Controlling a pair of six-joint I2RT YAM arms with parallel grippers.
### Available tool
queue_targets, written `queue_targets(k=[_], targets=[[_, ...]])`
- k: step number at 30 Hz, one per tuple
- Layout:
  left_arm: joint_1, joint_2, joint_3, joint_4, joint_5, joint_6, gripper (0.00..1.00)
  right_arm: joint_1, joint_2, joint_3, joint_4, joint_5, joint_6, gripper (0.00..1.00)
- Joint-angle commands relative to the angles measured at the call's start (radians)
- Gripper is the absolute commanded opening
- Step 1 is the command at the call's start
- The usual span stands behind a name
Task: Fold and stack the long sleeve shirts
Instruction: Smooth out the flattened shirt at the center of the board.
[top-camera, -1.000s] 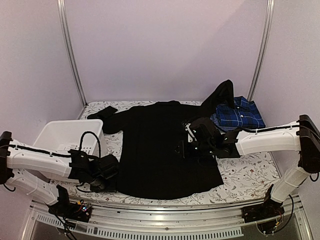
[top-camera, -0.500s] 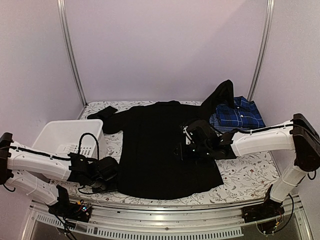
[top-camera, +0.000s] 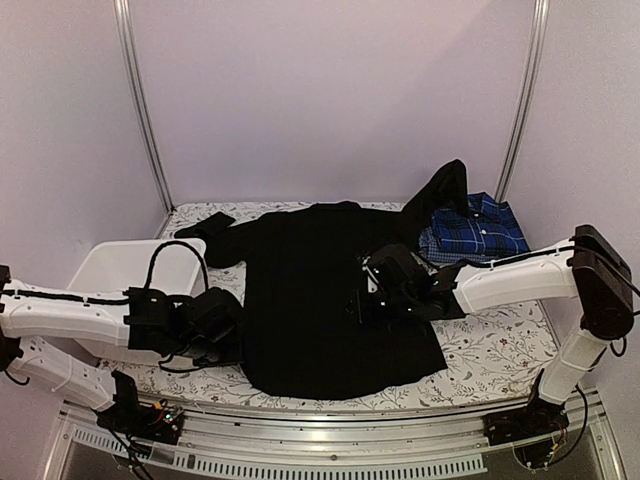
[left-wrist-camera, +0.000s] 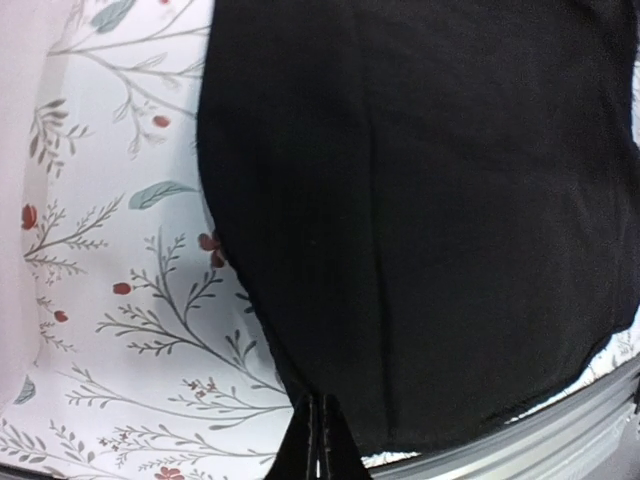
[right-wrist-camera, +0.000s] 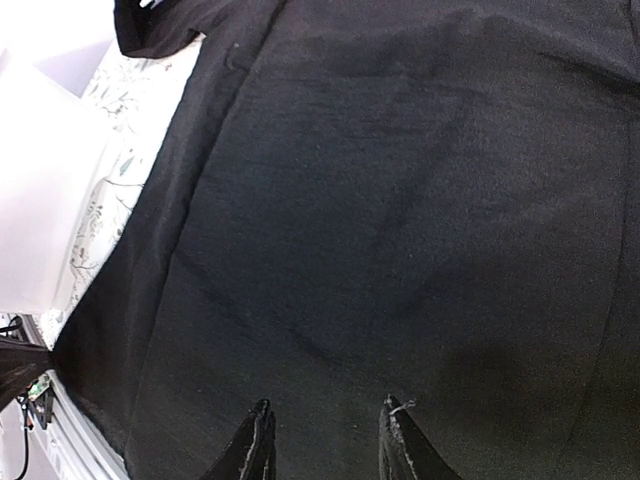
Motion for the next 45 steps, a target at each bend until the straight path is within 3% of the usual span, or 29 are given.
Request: queue_targets(k=[1,10,18,31,34,38,45], targets=[[-0.027,0.019,0.084,0.0,0.002,0.132,0.0,0.007,0.031,0.021,-0.001,0.018,0.005,0.35],[-0.048,0.214,0.242,0.105,0.115,0.339,0.0,0.007,0.048,0.021,-0.002,0.03,0.013,0.35],[-0.039,0.39,0.325,0.18,0.195,0.432,0.0,0.006,0.043,0.023,-0.009,0.029,0.016,0.35],[0.034,0.383,0.364,0.164,0.216,0.466,0.09,0.007,0.039,0.039,-0.016,0.034,-0.007,0.34],[0.061,0.376,0.395,0.131,0.197,0.474,0.21,0.007,0.035,0.041,-0.023,0.043,-0.013,0.34],[0.143,0.368,0.482,0.04,0.148,0.499,0.3,0.006,0.022,0.047,-0.036,0.064,-0.018,0.35],[0.434,0.446,0.626,-0.015,0.074,0.588,0.33,0.006,0.016,0.081,-0.057,0.097,-0.035,0.36]])
